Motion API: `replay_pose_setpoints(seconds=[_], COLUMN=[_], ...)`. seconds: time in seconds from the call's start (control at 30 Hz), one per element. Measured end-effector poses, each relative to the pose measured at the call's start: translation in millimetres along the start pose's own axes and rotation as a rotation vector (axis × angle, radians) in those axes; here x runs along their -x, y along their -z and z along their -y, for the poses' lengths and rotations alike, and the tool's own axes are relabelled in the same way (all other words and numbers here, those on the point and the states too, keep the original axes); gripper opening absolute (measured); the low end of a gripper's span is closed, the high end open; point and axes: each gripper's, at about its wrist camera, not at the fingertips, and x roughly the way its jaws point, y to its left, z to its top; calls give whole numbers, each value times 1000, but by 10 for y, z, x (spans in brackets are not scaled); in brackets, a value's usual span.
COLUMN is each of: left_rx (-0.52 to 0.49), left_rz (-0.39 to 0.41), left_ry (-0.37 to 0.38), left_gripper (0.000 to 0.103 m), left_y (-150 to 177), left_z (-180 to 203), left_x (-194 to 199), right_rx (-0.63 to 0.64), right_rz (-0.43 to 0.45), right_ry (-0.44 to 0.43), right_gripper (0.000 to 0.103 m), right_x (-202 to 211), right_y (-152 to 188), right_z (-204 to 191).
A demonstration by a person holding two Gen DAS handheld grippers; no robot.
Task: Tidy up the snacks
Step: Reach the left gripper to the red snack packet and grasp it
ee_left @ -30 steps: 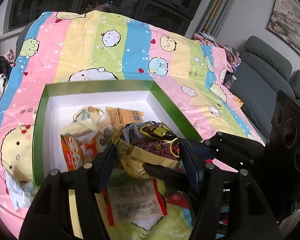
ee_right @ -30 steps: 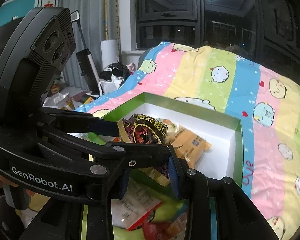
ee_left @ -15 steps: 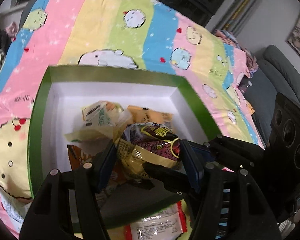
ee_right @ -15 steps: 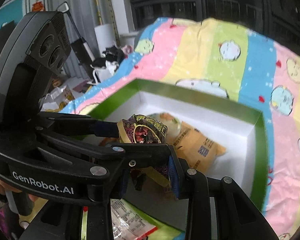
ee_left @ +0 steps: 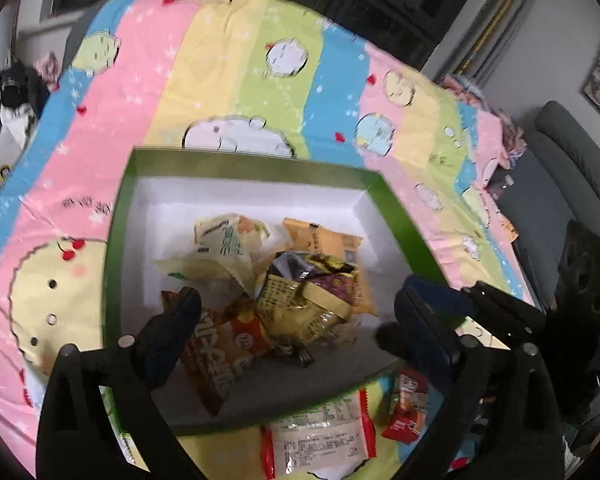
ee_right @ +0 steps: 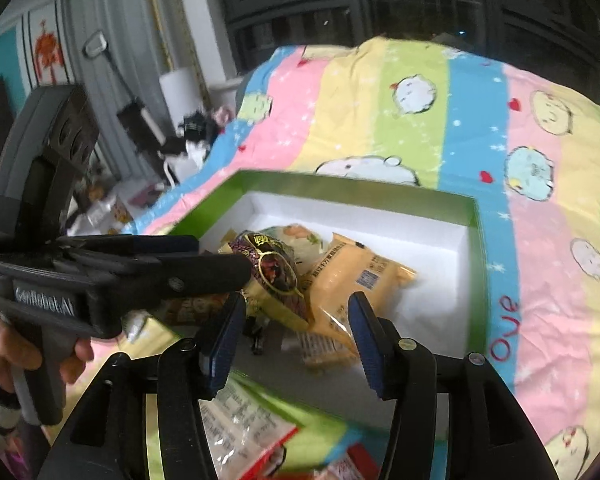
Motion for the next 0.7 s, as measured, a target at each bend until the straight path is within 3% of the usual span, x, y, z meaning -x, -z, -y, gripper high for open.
replay_pose_setpoints(seconds=[0.27, 0.5, 0.7], left_rx=[2, 122, 240], left_rz=[18, -102, -217], left_ry=[47, 193, 257], left_gripper=[98, 98, 96], left_y=[241, 717, 1095], left_z=[96, 244, 444], left_x=[344, 254, -20], right_rx=[-148, -330, -394], right_rz=[11, -43, -94], right_ry=[-26, -33, -79], right_gripper=[55, 55, 55], right_x=[425, 565, 532], right_y=[389, 856, 1049], right_z=[249, 628, 841])
